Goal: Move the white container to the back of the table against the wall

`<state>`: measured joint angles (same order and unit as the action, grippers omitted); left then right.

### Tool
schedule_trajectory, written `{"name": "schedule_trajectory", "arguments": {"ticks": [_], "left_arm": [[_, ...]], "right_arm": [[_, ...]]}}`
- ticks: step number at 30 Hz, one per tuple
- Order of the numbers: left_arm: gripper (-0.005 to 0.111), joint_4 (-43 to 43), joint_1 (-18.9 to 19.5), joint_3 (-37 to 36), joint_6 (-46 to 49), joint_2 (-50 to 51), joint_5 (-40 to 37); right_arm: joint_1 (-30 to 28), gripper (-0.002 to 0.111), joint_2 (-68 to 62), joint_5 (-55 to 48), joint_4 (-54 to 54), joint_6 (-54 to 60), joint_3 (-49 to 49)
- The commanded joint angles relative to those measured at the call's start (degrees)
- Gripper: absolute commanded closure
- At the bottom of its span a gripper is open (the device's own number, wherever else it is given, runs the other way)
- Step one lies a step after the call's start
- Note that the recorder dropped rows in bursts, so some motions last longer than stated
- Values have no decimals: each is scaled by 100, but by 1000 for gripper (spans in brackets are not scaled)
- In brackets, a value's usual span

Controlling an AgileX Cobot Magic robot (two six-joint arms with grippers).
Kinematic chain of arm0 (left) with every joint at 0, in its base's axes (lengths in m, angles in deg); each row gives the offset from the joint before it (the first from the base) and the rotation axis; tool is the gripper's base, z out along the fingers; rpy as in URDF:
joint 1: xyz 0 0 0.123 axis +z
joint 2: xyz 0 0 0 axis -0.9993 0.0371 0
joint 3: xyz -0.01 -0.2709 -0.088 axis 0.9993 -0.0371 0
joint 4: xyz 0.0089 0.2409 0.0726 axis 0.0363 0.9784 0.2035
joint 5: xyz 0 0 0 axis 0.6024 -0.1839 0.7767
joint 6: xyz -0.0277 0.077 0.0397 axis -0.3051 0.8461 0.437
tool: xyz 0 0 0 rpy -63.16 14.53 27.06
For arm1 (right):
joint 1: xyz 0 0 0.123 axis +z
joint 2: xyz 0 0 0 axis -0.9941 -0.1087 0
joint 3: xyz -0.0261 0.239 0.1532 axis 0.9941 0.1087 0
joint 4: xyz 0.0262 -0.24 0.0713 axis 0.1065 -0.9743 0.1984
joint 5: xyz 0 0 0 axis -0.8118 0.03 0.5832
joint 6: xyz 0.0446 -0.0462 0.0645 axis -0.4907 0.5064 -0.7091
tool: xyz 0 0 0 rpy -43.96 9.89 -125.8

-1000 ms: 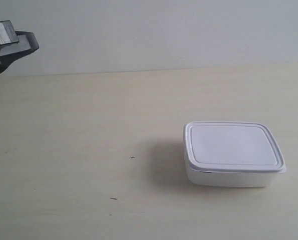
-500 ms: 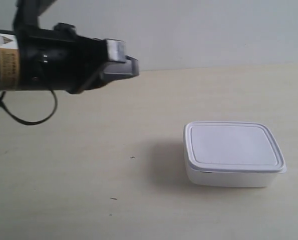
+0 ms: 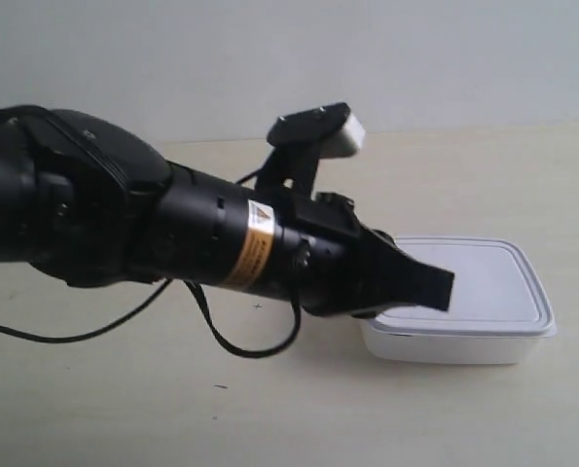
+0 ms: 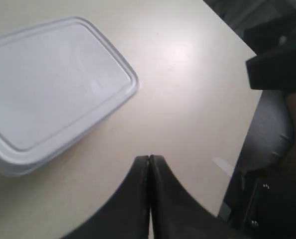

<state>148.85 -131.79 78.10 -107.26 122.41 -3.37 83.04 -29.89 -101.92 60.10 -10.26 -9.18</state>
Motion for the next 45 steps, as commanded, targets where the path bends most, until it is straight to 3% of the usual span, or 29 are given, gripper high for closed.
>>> {"name": "schedule_trajectory", "arguments": {"ticks": [1, 6, 17, 25, 45], "left_arm": [[107, -12, -363, 37, -32, 180, -47], [107, -89, -532, 37, -32, 396, -273], [107, -204, -532, 63, -32, 1155, -847], [107, -204, -532, 639, -21, 1581, -1151], [107, -140, -532, 896, -21, 2128, -1200]], "right_arm": [[8, 108, -50, 168, -9, 109, 401], [8, 108, -406, 643, 3, 153, 748], [8, 108, -1749, 1391, 407, 782, 788], [8, 108, -2625, 1958, 542, 965, 788], [8, 108, -3076, 2619, 951, 1175, 777]]}}
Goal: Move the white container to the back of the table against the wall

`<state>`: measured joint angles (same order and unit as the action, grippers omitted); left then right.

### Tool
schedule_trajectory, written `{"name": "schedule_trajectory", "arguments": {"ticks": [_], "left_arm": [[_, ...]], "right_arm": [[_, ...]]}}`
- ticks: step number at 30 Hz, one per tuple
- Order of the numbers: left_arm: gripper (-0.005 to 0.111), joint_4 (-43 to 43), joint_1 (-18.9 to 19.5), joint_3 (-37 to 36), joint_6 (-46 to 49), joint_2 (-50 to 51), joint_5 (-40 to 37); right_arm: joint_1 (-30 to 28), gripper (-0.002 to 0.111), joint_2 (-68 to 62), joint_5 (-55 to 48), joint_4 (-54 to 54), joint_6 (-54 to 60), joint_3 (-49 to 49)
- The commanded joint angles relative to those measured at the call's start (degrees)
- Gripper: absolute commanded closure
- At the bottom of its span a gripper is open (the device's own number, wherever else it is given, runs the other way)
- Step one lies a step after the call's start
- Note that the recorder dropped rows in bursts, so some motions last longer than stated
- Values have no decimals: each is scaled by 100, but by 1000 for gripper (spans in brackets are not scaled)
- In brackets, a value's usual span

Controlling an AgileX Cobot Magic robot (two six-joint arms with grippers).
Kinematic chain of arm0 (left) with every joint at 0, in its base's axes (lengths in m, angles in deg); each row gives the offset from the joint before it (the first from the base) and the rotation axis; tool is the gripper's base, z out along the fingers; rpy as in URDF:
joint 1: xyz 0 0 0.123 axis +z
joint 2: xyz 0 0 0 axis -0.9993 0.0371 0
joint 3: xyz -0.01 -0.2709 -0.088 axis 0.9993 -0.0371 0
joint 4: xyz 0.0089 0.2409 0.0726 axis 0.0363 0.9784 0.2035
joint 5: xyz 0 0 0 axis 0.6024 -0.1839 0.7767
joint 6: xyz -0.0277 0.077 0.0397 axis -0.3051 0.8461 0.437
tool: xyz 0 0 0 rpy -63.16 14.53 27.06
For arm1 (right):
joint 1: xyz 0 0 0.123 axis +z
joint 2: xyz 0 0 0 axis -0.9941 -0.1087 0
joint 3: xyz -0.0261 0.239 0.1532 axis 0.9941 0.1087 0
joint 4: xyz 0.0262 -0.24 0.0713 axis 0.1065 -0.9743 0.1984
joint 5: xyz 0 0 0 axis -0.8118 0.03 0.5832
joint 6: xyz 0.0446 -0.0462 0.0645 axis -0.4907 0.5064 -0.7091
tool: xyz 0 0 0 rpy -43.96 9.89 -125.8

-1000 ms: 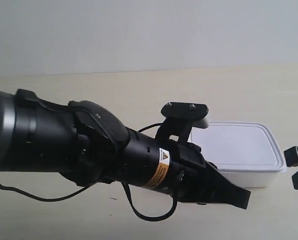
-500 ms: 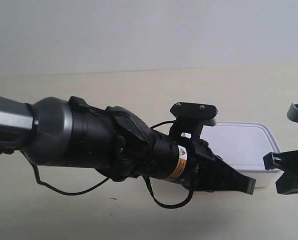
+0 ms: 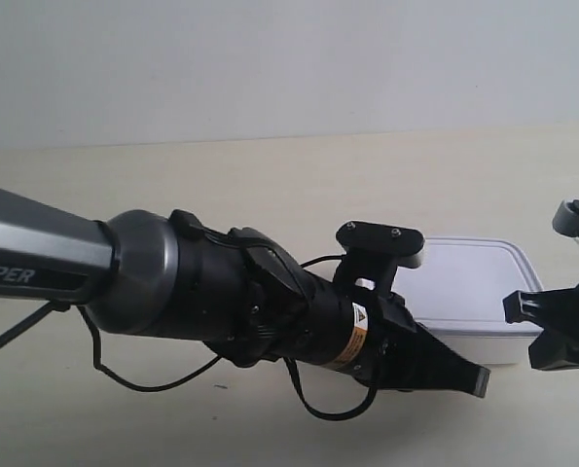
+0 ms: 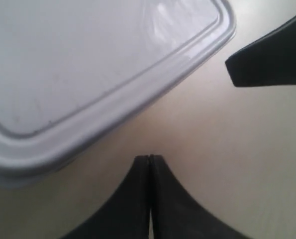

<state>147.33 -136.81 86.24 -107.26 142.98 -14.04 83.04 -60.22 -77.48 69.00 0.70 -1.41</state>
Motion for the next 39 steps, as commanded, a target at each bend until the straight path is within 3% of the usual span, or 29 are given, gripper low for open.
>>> {"name": "schedule_trajectory", "arguments": {"ticks": [1, 19, 27, 39], "left_arm": [[107, 40, -30, 132, -5, 76, -176], [107, 396, -18, 756, 136, 480, -536], [107, 511, -18, 756, 256, 526, -1248], [107, 511, 586, 1220, 443, 672, -1330]], "right_arm": [[8, 108, -66, 176, 60, 79, -32], [8, 108, -789, 277, 60, 199, -732], [8, 108, -1085, 254, 60, 211, -1105], [8, 108, -1560, 194, 154, 223, -1723]]}}
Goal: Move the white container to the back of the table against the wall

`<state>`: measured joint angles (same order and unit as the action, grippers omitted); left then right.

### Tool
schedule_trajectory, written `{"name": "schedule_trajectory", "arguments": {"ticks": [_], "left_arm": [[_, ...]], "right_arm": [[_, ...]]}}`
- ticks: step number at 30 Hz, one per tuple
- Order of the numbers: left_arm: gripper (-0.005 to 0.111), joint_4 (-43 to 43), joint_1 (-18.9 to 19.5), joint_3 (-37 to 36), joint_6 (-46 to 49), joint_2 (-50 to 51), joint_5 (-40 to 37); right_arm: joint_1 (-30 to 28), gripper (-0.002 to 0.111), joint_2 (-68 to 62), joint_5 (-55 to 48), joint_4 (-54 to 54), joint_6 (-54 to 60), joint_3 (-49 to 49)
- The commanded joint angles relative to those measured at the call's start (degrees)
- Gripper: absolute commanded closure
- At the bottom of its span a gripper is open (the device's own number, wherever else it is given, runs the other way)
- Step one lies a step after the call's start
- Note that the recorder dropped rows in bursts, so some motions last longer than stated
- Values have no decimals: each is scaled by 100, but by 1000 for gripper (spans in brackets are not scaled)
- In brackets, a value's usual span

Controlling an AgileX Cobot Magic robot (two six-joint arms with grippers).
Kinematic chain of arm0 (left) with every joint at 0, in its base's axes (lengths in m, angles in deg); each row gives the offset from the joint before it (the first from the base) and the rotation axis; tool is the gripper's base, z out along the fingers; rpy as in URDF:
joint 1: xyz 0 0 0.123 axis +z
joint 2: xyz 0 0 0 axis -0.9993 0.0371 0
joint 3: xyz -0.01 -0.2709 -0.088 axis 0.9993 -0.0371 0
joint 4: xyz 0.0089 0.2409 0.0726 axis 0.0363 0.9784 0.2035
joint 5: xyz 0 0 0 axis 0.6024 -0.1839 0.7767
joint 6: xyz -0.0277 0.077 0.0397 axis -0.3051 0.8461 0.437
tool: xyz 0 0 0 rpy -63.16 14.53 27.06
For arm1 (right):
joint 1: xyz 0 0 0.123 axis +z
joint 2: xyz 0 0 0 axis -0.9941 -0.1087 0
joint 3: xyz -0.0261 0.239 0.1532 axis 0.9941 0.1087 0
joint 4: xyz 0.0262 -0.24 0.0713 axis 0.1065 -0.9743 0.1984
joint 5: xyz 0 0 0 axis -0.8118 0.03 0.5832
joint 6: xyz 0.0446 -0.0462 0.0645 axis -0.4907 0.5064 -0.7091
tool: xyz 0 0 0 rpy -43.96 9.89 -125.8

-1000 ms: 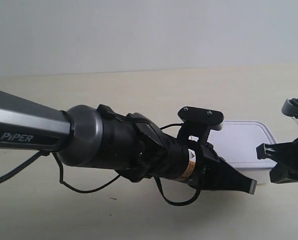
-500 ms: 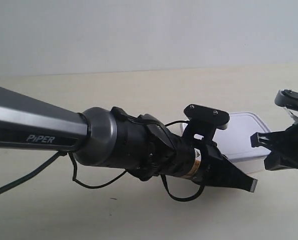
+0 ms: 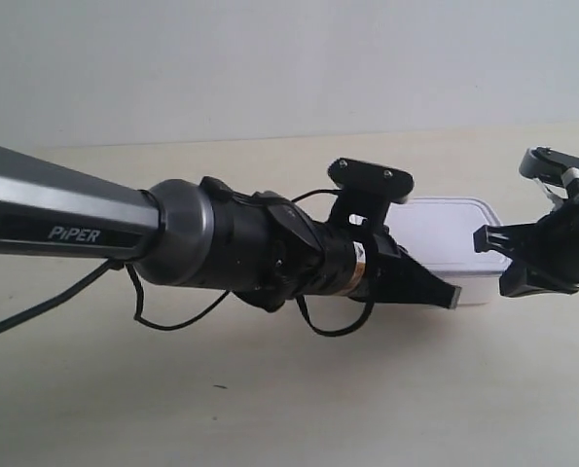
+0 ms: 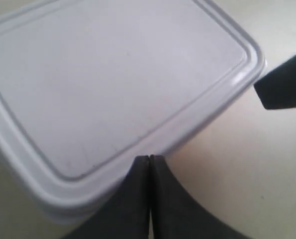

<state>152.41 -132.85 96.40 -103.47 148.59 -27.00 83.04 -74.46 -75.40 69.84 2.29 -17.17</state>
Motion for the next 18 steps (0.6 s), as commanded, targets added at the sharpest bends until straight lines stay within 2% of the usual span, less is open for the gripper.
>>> {"name": "schedule_trajectory", "arguments": {"ticks": [1, 18], "left_arm": [[107, 3, 223, 256, 64, 164, -34], [107, 3, 334, 765, 360, 564, -69]], "right_arm": [[8, 108, -176, -14, 85, 64, -196], [8, 108, -974, 115, 372, 204, -1191]]}}
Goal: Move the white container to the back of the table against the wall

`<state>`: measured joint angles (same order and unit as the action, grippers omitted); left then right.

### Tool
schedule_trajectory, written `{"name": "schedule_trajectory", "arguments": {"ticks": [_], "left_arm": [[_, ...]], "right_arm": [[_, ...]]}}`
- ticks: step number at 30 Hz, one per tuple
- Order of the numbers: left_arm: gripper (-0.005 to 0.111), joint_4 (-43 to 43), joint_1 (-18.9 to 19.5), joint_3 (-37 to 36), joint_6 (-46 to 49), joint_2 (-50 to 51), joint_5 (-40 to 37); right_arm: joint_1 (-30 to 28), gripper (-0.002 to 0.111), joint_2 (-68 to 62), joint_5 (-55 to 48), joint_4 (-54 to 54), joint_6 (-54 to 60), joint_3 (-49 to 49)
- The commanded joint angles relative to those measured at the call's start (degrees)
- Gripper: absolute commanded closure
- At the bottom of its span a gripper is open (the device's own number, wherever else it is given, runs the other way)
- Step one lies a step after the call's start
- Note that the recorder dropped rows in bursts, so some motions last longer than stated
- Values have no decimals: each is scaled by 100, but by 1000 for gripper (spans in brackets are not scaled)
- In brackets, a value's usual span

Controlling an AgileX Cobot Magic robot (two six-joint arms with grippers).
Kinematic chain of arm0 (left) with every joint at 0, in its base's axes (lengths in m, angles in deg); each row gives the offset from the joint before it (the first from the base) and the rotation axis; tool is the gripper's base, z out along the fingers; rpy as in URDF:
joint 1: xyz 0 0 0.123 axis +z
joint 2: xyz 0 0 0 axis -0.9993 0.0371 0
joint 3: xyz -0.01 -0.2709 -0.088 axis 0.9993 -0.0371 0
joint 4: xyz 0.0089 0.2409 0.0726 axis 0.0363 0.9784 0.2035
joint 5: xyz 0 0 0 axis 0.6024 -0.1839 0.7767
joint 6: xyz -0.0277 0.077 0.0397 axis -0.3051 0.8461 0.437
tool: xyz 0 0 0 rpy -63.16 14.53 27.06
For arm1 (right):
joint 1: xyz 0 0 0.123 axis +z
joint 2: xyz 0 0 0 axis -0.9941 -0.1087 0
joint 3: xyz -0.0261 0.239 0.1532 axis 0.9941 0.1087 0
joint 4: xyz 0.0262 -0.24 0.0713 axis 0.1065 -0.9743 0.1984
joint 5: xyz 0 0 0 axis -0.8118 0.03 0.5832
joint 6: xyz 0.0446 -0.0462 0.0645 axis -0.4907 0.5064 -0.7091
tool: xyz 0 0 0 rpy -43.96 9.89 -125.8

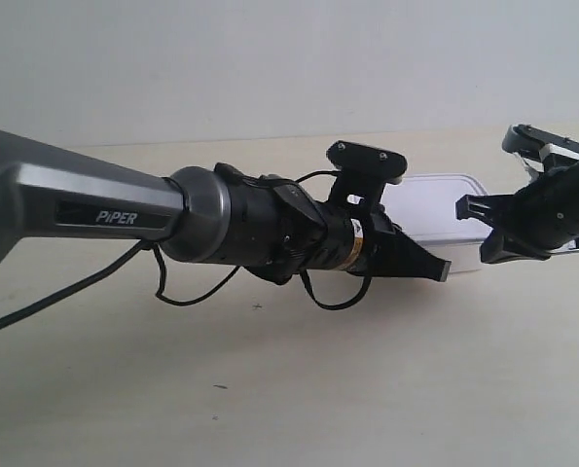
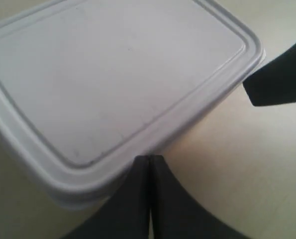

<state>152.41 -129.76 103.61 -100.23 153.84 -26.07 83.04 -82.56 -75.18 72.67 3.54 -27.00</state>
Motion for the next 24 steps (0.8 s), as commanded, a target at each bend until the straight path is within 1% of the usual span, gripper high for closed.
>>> {"name": "schedule_trajectory", "arguments": {"ticks": [1, 6, 11, 14, 20, 24], "left_arm": [[107, 3, 25, 43, 36, 39, -204], [107, 3, 25, 70, 42, 120, -506], [107, 3, 49, 415, 51, 402, -506], [107, 3, 48, 617, 212, 543, -595], [107, 3, 96, 734, 314, 561, -995], [107, 3, 165, 734, 326, 612, -1012]], "right_arm": [[8, 108, -220, 93, 132, 133, -249], [8, 108, -394, 102, 442, 403, -462], [8, 108, -418, 148, 442, 442, -614], [8, 108, -468, 175, 442, 442, -696], [8, 108, -667, 463, 596, 530, -699], [8, 108, -845, 454, 623, 530, -863]]}}
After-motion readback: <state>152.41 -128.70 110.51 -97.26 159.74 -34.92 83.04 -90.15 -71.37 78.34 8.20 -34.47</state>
